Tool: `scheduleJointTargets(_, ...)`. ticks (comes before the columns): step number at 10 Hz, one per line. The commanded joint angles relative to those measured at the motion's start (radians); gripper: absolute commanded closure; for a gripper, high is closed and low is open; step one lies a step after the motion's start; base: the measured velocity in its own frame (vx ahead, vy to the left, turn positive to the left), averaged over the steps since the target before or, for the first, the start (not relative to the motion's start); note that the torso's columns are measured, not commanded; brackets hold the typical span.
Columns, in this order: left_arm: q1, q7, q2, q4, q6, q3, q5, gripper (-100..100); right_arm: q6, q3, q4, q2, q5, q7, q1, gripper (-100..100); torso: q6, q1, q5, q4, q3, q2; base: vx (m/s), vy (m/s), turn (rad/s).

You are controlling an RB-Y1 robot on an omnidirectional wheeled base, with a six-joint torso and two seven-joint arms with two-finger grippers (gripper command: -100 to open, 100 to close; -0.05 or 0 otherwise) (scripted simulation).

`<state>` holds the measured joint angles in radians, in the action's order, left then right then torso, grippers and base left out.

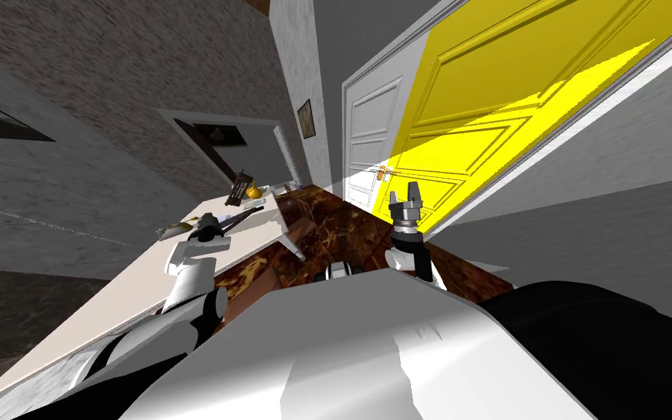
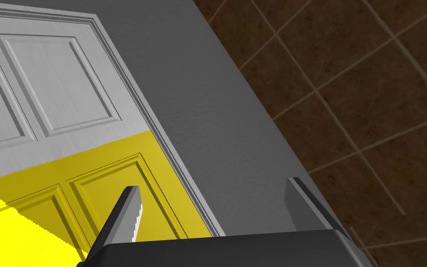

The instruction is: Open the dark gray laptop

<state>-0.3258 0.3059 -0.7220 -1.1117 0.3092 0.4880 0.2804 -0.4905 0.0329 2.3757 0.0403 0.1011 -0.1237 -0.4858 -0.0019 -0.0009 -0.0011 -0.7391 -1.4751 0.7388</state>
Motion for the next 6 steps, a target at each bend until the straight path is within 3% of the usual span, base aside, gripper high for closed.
scheduleJointTargets(1,-0.029,0.026,0.022,0.007,0.044,0.074,0.082,-100,0.0,0.0,0.0,0.0,0.0,0.0,0.0,0,0.003,0.001,0.001,0.0,0.0,0.002,-0.184,0.092,-0.415)
scheduleJointTargets(3,-0.029,0.026,0.022,0.007,0.044,0.074,0.124,-100,0.0,0.0,0.0,0.0,0.0,0.0,0.0,0,0.0,0.001,0.002,0.002,-0.003,-0.004,-0.055,0.028,-0.004)
scheduleJointTargets(4,-0.054,0.052,0.042,0.015,0.086,0.122,0.159,-100,0.0,0.0,0.0,0.0,0.0,0.0,0.0,0,0.0,0.0,0.002,0.004,-0.005,-0.008,-0.109,0.041,-0.312)
scheduleJointTargets(5,-0.054,0.052,0.042,0.015,0.086,0.143,0.186,-100,0.0,0.0,0.0,0.0,0.0,0.0,0.0,0,0.003,0.003,0.002,0.002,-0.002,-0.002,-0.163,0.054,-0.423)
scheduleJointTargets(6,-0.054,0.052,0.042,0.015,0.086,0.143,0.223,-100,0.0,0.0,0.0,0.0,0.0,0.0,0.0,0,0.003,0.003,0.003,0.001,0.001,0.002,-0.111,0.026,-0.14)
